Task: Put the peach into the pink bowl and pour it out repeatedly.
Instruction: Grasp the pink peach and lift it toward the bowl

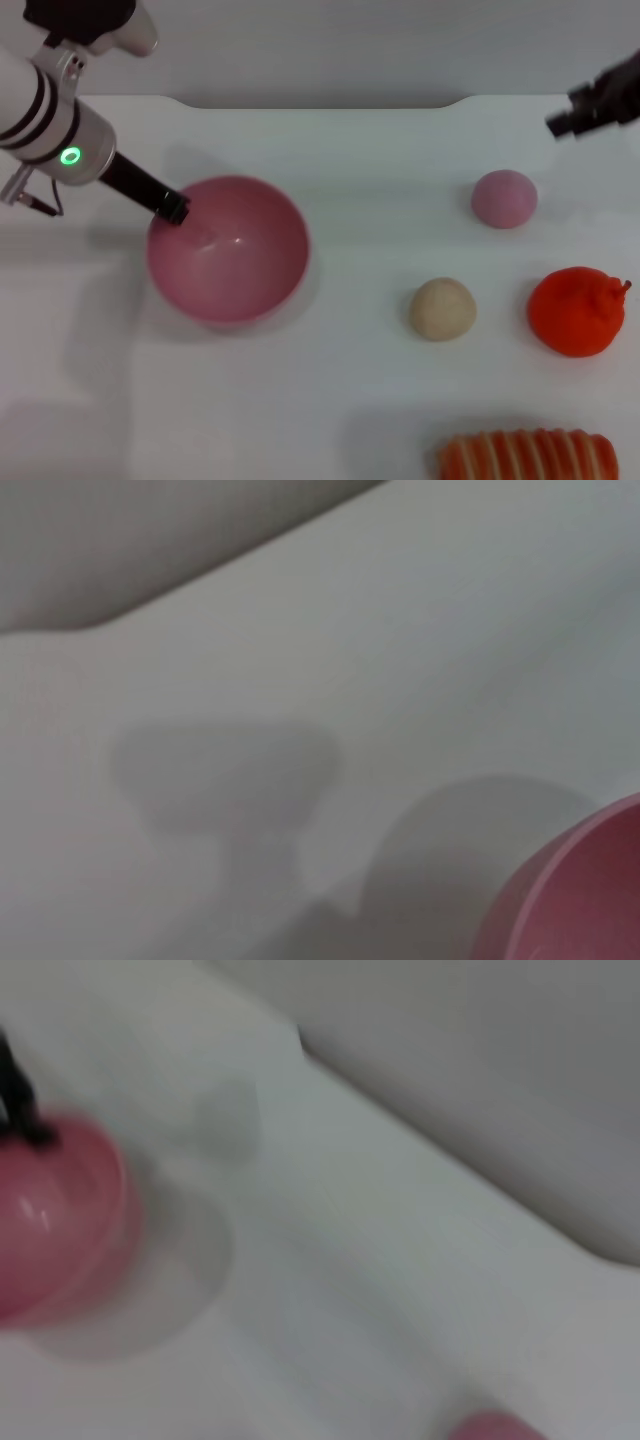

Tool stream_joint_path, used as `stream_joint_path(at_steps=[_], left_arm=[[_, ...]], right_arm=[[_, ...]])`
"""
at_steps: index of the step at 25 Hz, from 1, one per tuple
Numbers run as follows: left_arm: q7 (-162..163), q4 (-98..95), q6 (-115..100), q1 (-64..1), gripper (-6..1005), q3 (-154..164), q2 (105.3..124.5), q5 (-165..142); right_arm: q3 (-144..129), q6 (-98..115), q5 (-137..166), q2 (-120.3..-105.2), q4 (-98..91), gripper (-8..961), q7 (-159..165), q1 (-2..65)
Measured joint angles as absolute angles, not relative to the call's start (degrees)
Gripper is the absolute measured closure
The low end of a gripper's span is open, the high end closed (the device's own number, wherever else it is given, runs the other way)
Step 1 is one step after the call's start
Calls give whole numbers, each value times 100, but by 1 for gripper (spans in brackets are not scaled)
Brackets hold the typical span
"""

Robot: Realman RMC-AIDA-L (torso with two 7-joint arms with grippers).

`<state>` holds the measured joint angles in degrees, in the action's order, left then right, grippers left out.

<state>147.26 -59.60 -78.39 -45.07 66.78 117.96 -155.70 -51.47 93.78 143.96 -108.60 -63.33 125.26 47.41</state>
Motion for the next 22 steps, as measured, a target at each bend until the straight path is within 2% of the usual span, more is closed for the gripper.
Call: stream_joint_path(at_steps=[2,4,5,6,13,16,22], left_arm=[[14723,-5963,-7822,-4548,954,6658,11796,-15533],[14722,-5965,-7817,-4598,954,6631,11795,-15439],[14728,-5974,-7829,-4654,954,6625,11790,-15291],[14728,-5974,-7829,-4654,954,6625,11790,-15291],[14806,-6106,-8093,-4882,954,6612,11785,-14862],[14853,-6116,-8249,-5026,954,6607,11794,-14756],[14958,-6119,-8417,-5242,954,6611,11819,-14733]], right_arm=[[-5222,9350,14468,-10895,-6341,430,12533,4722],[-5376,9183,14631,-10987,-6356,430,12548,4647],[-5458,8925,14854,-11097,-6361,430,12552,4559],[-5458,8925,14854,-11097,-6361,430,12552,4559],[-5518,7712,15733,-11596,-6237,431,12531,4318],[-5573,7300,15875,-11704,-5957,431,12503,4307],[-5724,6463,15864,-11788,-5374,432,12478,4323]])
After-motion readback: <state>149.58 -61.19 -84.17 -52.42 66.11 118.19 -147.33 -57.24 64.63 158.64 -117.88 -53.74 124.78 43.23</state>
